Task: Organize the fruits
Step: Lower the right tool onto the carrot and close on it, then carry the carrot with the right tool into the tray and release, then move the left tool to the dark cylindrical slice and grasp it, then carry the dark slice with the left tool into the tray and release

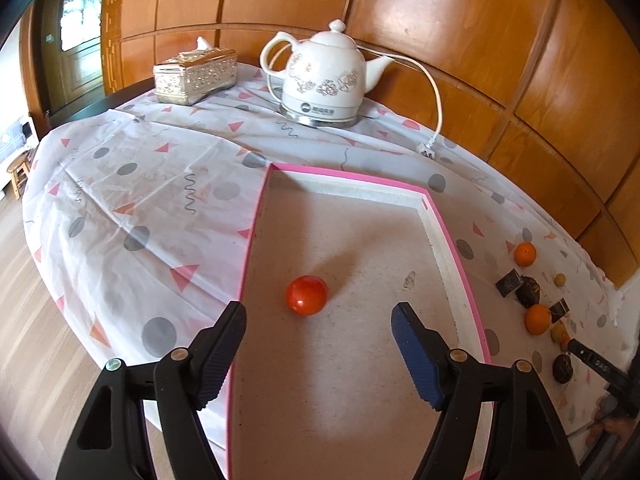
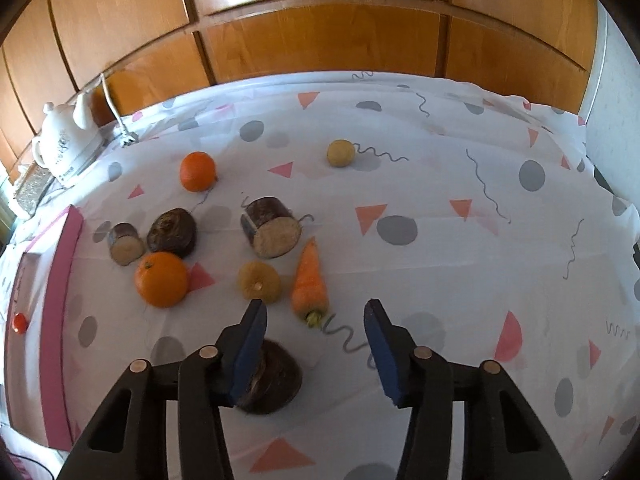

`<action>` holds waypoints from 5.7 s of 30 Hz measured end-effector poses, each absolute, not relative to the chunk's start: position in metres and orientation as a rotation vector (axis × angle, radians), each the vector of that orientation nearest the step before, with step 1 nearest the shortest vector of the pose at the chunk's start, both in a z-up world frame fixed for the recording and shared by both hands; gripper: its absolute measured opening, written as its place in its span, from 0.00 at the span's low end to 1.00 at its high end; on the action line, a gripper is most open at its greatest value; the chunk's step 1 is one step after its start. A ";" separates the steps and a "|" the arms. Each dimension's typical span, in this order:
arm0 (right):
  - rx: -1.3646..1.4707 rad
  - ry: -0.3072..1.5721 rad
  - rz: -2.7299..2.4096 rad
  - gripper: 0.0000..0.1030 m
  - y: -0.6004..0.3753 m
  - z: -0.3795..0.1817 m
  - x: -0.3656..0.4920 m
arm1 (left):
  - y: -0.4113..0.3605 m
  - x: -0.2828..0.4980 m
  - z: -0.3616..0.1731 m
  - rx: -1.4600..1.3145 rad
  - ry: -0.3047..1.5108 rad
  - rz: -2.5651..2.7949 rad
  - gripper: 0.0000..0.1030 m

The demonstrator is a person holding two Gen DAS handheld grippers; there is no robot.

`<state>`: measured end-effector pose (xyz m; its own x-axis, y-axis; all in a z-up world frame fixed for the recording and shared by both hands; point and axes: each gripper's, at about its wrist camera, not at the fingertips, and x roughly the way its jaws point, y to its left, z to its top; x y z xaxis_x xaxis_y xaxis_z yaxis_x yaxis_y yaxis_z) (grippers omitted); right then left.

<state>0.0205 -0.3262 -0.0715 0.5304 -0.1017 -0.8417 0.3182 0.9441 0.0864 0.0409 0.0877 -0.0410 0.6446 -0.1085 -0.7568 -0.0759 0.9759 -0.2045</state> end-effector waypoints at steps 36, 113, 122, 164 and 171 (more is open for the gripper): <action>0.090 0.934 0.376 0.21 -0.154 -0.025 0.025 | 0.123 0.017 -0.038 -0.302 0.851 0.090 0.78; 0.301 0.921 -0.365 0.34 -0.352 -0.050 -0.068 | -0.007 0.045 -0.024 -0.095 0.927 -0.278 0.74; 0.350 0.905 -0.455 0.34 -0.386 -0.052 -0.085 | -0.060 0.072 -0.028 -0.038 0.962 -0.386 0.57; 0.425 0.954 -0.539 0.34 -0.425 -0.079 -0.086 | -0.127 0.122 -0.064 -0.004 1.060 -0.518 0.32; 0.426 0.956 -0.556 0.34 -0.426 -0.079 -0.088 | -0.101 0.110 -0.051 -0.060 1.037 -0.495 0.33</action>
